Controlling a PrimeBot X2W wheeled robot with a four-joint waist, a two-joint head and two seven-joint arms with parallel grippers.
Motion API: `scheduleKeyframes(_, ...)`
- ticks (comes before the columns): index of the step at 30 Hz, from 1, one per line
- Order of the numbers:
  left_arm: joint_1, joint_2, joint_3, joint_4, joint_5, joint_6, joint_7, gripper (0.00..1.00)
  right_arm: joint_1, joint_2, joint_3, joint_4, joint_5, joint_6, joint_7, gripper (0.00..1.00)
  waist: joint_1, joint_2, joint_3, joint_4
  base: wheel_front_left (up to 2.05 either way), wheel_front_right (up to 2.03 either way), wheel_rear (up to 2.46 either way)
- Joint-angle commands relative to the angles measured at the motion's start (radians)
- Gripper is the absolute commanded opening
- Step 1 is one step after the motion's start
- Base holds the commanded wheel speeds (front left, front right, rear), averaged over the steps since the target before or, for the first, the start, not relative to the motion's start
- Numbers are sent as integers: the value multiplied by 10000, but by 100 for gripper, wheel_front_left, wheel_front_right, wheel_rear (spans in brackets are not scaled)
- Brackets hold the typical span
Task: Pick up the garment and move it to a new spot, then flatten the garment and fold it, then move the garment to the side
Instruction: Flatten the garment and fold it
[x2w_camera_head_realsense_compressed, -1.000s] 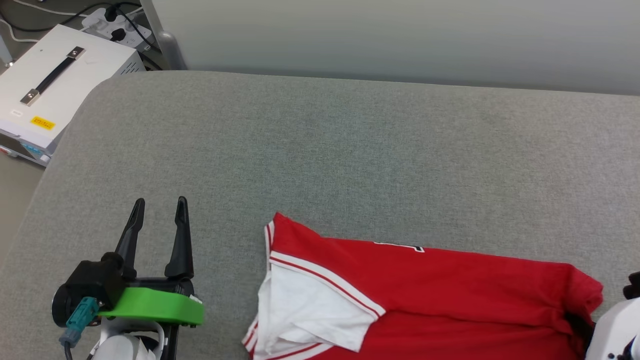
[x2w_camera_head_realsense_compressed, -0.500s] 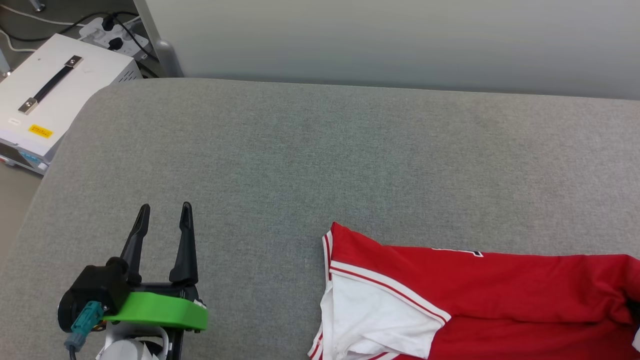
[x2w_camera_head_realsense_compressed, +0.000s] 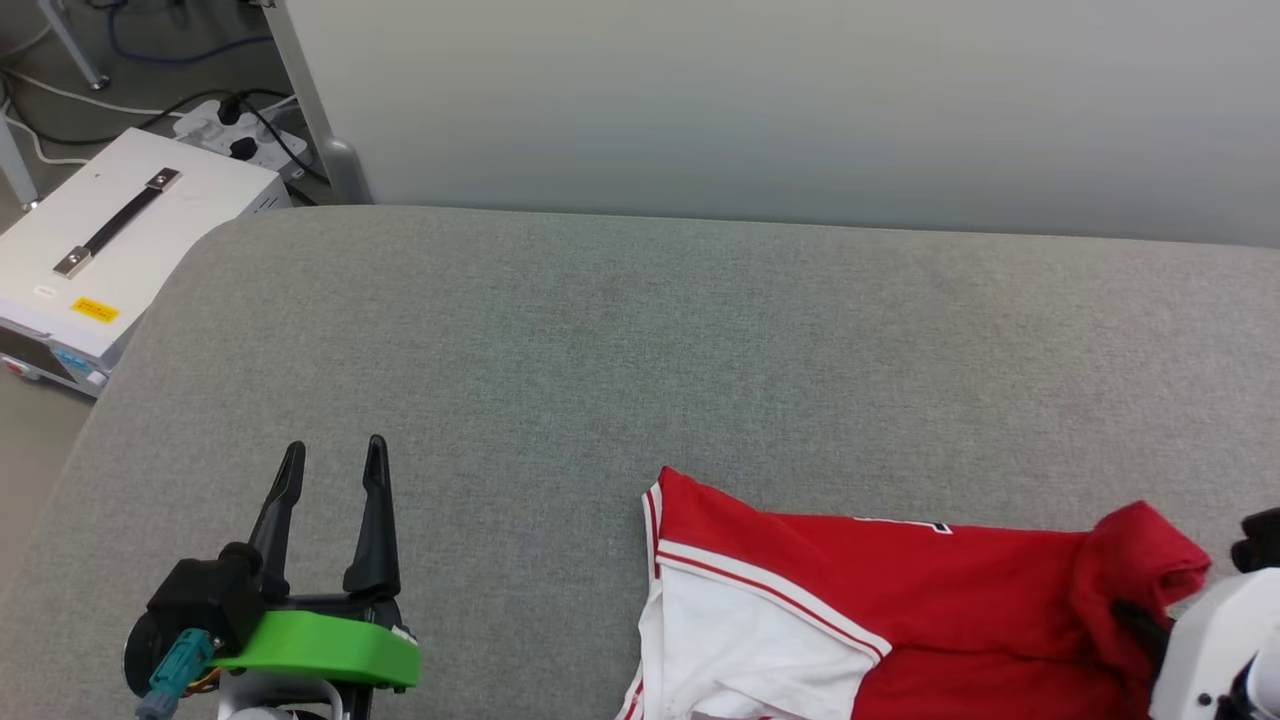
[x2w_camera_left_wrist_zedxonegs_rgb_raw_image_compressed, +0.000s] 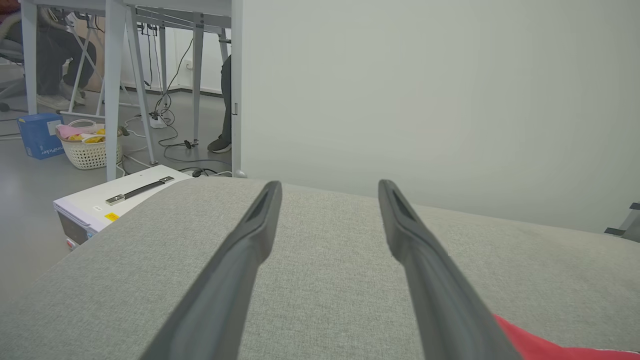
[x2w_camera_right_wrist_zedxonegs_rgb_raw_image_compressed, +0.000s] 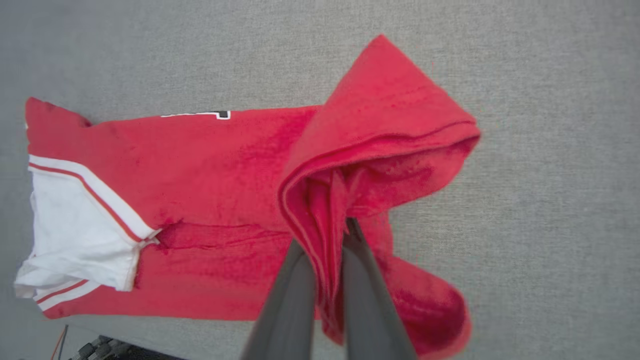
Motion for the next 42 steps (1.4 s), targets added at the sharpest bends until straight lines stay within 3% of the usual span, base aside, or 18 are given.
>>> scheduleKeyframes(1, 160, -49, 37, -14, 84, -50, -57, 100, 128, 195, 183, -286, 120, -6, 174, 0, 0, 120, -40, 9, 0, 0, 0)
scheduleKeyframes(7, 151, -74, 96, -67, 44, -52, -57, 100, 84, 1173, 1051, -1297, 368, -6, 902, 0, 0, 120, -24, 113, 0, 0, 0)
scheduleKeyframes(13, 137, -31, 235, -124, -5, -52, -57, 100, -343, 2183, 2040, -1347, 695, -6, 1134, 0, 0, 120, 16, 264, 0, 0, 0)
scheduleKeyframes(29, -57, 130, 126, -53, -98, -53, -57, 100, -1557, 2424, 4142, 1305, 1405, -6, -858, 0, 0, 120, 132, 927, 0, 0, 0)
scheduleKeyframes(31, -57, 133, 124, -31, -104, -53, -57, 100, -1728, 2425, 4386, 1658, 1123, -6, -968, 100, 0, 120, 129, 981, 0, 0, 0)
scheduleKeyframes(33, -54, 137, 114, -5, -113, -53, -57, 100, -1867, 2425, 4700, 1795, 890, -6, -1145, 100, 0, 120, 111, 1013, 0, 0, 0)
scheduleKeyframes(38, 4, 163, 122, 58, -112, -53, -57, 100, -1953, 2426, 5672, 1571, 2158, -6, -1244, 100, 0, 120, -11, 1013, 0, 0, 0)
scheduleKeyframes(42, 67, 169, 77, 58, -87, -53, -57, 100, -2085, 2426, 5503, 1616, 2463, -6, -1453, 100, 0, 120, -118, 961, 0, 0, 0)
